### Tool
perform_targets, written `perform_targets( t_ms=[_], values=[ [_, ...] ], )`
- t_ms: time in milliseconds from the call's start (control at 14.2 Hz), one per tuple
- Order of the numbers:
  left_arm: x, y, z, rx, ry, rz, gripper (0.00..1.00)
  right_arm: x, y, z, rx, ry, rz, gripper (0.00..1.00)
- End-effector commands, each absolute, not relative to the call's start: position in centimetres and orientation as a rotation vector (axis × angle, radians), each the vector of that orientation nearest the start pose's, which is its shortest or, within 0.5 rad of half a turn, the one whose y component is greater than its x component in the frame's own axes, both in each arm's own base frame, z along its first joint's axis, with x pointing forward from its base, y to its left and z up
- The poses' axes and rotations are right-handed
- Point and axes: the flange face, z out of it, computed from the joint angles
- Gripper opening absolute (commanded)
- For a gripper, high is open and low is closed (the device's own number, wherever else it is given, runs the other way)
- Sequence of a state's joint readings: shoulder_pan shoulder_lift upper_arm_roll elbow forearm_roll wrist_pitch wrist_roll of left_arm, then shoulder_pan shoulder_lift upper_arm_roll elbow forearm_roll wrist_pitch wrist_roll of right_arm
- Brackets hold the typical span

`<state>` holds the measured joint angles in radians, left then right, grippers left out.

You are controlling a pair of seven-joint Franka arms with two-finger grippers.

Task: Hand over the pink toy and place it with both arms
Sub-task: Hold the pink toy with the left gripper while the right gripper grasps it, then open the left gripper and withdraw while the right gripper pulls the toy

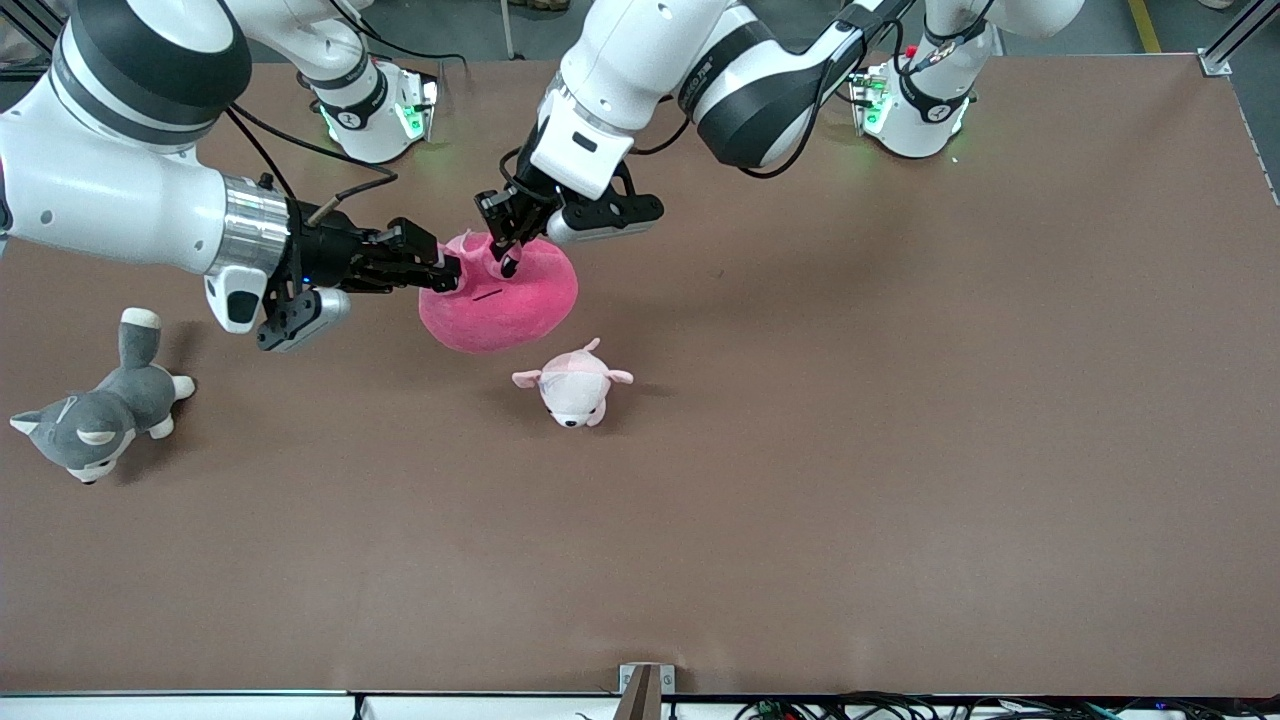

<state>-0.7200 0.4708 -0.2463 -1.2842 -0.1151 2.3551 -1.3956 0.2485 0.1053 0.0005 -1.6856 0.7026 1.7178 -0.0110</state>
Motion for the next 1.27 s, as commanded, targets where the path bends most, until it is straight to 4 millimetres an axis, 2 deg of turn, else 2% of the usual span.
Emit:
perform_targets(
  t_ms=[0, 70, 211, 282, 423, 705, 775, 846, 916, 1057, 1198],
  values=[
    [45.6, -58.7, 56.3, 2.38, 0.69, 0.051, 0.01, 56.1, 20.6, 54.7, -2.464, -0.177, 0.186, 0.11],
    [45.5, -58.7, 56.4, 2.377, 0.692, 0.047, 0.02, 56.1, 20.5, 54.6, -2.47, -0.177, 0.188, 0.03],
    [45.4, -58.7, 56.5, 2.381, 0.695, 0.04, 0.05, 56.1, 20.3, 54.7, -2.494, -0.185, 0.181, 0.02],
    [45.3, -58.6, 56.8, 2.381, 0.692, 0.042, 0.21, 56.1, 20.3, 54.8, -2.496, -0.187, 0.179, 0.01],
    [45.9, -57.9, 56.7, 2.41, 0.702, 0.047, 0.98, 56.0, 20.3, 54.8, -2.495, -0.189, 0.183, 0.01],
    [46.5, -56.2, 57.2, 2.47, 0.726, 0.039, 1.0, 55.5, 20.1, 55.2, -2.508, -0.201, 0.207, 0.01],
    [48.1, -53.8, 58.3, 2.477, 0.767, 0.061, 1.0, 55.4, 19.7, 55.6, -2.515, -0.209, 0.215, 0.0],
    [50.0, -50.5, 59.2, 2.508, 0.809, 0.077, 1.0, 55.4, 19.0, 56.1, -2.52, -0.214, 0.224, 0.0],
    [51.3, -47.6, 59.2, 2.583, 0.82, 0.084, 1.0, 55.7, 17.3, 56.2, -2.533, -0.2, 0.24, 0.0],
    [53.4, -42.0, 59.4, 2.738, 0.808, 0.113, 1.0, 56.7, 13.0, 55.7, -2.564, -0.177, 0.215, 0.0],
    [55.3, -37.3, 59.8, 2.88, 0.745, 0.19, 1.0, 57.9, 7.5, 54.9, -2.562, -0.129, 0.174, 0.0]
  ],
)
